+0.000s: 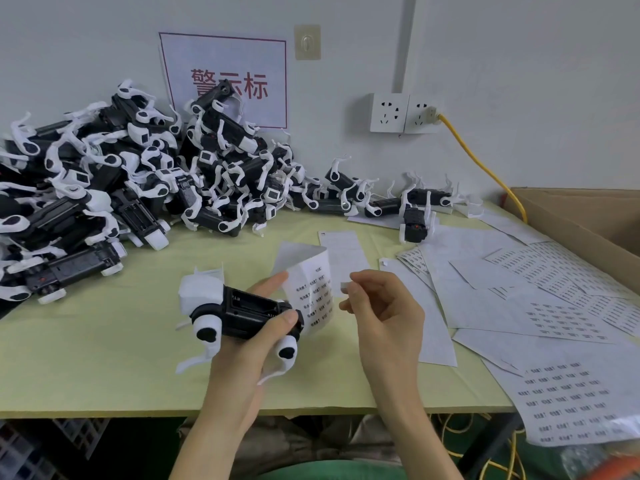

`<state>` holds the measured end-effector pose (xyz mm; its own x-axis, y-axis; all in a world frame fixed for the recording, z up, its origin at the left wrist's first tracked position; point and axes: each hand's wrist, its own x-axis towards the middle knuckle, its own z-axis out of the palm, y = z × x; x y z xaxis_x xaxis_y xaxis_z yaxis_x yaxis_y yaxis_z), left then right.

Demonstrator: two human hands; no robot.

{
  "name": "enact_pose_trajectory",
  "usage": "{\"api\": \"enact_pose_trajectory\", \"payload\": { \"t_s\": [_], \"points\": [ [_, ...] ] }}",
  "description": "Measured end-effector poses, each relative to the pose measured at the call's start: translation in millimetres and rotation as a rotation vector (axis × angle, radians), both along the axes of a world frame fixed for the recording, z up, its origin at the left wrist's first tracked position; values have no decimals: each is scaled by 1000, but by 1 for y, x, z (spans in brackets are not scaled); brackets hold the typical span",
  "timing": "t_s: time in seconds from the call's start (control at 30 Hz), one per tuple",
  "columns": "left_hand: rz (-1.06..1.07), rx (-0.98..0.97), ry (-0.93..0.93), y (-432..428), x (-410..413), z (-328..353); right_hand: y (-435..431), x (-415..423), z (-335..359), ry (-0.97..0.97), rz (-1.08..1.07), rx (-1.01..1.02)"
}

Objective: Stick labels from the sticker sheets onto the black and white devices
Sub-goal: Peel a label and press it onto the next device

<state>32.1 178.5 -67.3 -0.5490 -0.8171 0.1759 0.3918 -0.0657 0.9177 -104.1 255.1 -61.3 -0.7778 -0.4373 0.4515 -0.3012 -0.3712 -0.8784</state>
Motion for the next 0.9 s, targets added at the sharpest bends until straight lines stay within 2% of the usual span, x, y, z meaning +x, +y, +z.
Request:
{"api": "enact_pose_trajectory", "payload": {
  "t_s": [0.07, 0.13, 0.17, 0.23, 0.3, 0.4, 0.47, 0.53, 0.6, 0.73, 0.9],
  "points": [
    [113, 15, 13, -2, -4, 0, 0, 2, 0, 22, 16, -10],
    [223, 12, 104, -3, -2, -2, 0, 3, 0, 33, 33, -20],
    [214, 19, 162, -4, 1, -3, 0, 3, 0, 35, 37, -26],
    [67, 85, 285, -5, 10, -7, 0, 3, 1, 33, 28, -30],
    [-200, 150, 392, -7, 16, -7, 0, 4, 2, 32, 20, -28],
    [-553, 143, 550, -6, 22, -8, 0, 5, 3, 29, 43, -46],
    [-562, 139, 463, -9, 23, -13, 0, 6, 3, 53, 60, -38],
    [-416, 144, 278, -10, 24, -12, 0, 8, 3, 96, 71, -21],
    [-303, 216, 191, -11, 22, -13, 1, 9, 1, 144, 64, -17],
    [-267, 312, 237, -9, 21, -13, 0, 11, 0, 244, 32, -21],
    [-243, 314, 289, -5, 22, -8, -1, 11, 1, 282, 60, -16]
  ]
}}
